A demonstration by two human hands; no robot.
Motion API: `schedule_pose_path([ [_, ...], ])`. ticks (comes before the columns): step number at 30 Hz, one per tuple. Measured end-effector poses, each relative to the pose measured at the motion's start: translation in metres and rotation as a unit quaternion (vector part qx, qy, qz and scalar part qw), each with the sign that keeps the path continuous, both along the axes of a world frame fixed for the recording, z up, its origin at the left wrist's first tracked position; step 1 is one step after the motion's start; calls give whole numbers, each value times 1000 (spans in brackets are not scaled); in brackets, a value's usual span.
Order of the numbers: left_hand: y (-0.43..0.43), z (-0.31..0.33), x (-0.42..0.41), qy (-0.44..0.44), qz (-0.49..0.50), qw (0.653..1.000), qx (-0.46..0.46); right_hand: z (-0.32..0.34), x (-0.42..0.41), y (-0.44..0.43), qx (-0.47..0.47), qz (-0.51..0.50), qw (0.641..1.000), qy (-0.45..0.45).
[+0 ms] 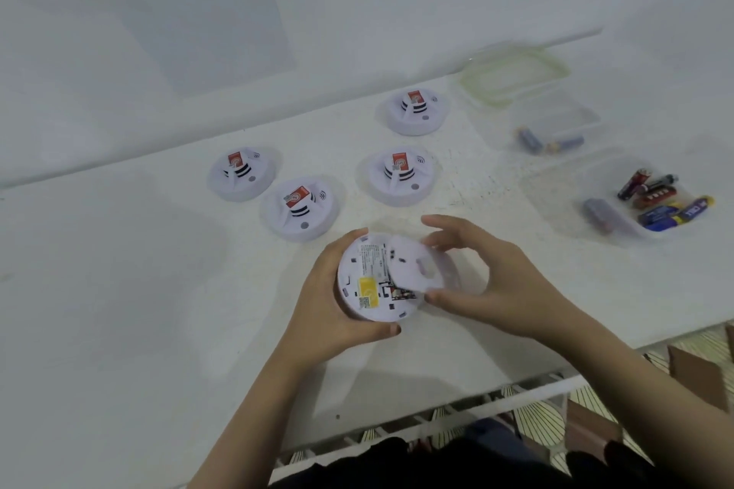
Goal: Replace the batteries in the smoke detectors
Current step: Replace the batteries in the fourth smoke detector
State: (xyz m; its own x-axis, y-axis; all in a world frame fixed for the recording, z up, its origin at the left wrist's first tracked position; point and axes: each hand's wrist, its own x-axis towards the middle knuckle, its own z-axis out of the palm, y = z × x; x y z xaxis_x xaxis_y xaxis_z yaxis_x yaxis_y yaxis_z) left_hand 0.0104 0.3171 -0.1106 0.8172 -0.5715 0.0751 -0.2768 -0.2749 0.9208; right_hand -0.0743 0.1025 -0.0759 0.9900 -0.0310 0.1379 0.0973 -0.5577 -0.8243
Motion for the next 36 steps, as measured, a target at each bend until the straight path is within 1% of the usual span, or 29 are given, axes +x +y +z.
schedule_pose_path([
  [2,1,0,0,6,-1,1000,-3,2,5,14,-22,25,999,-9],
  [5,3,-3,0,4,-2,1000,-9,3,14,30,-89,52,995,-15],
  [9,3,-5,-1,-31,9,999,-29,1,22,37,-138,62,988,-21],
  [14,5,-7,1,-23,20,999,-33,4,24,36,-167,42,984,-42],
  [21,6,-8,0,-20,20,999,-27,0,21,41,-140,9,990,-20],
  [25,6,-6,-1,-19,20,999,-31,7,23,41,-152,19,988,-4],
  [27,6,-5,-1,-20,20,999,-33,10,24,41,-164,24,986,3],
  [31,6,-7,0,-23,18,999,-36,7,21,39,-218,49,975,-22],
  [36,6,-7,0,-24,16,999,-39,5,21,41,-248,43,967,-43],
])
